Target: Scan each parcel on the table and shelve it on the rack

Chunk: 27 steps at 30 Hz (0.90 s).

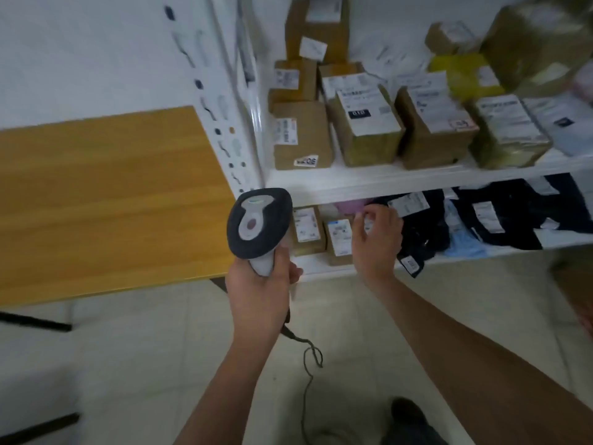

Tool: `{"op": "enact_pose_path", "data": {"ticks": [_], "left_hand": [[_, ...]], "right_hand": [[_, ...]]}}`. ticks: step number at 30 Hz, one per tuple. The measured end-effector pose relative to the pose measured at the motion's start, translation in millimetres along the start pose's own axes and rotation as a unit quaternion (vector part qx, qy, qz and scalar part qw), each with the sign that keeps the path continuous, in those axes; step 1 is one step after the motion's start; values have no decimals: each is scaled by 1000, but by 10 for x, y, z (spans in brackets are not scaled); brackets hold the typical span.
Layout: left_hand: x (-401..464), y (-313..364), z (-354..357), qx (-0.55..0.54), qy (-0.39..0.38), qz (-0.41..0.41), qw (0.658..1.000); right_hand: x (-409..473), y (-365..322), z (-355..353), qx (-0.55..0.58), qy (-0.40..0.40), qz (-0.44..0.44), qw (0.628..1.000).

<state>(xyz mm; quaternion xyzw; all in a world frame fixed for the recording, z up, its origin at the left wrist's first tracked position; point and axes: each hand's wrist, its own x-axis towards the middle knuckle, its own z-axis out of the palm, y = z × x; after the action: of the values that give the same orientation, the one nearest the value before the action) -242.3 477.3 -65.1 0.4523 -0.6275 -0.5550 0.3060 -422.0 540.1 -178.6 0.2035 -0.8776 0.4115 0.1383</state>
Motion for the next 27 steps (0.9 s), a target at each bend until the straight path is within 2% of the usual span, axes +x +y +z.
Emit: {"op": "enact_pose_path", "data": {"ticks": [3,8,11,14,16,19,22,24,27], "left_hand": [[3,350,-792,-13,19,39,999],[70,871,-1938,-45,66,81,994],[195,1103,-2482,-63,90,65,992],[468,1239,-2882,-61,94,7,994],[706,1270,-3045,-74,77,-49,993],[1091,1260,-3180,-147,46,-129,980],[1459,1219,-3278,-203,21,-135,970],[1703,1182,-3341,-204,4,-118,972],[2162,1076,-3417,-196,4,-100,975]], "right_hand": [[-123,-941,-176,94,42,-28,994],[-292,-2469,-574,234,55,-43,970],[-334,-3266,-849,306,61,-74,947],[-355,-3861,-938,339,58,-132,930],[-404,-4170,-845,344,-10,-141,928],[-474,-4509,-459,313,-207,-114,920],[-476,-4707,116,241,-416,-104,871],[-455,-4798,546,239,-483,-90,838],[-335,-4898,1227,239,-518,-62,819]]}}
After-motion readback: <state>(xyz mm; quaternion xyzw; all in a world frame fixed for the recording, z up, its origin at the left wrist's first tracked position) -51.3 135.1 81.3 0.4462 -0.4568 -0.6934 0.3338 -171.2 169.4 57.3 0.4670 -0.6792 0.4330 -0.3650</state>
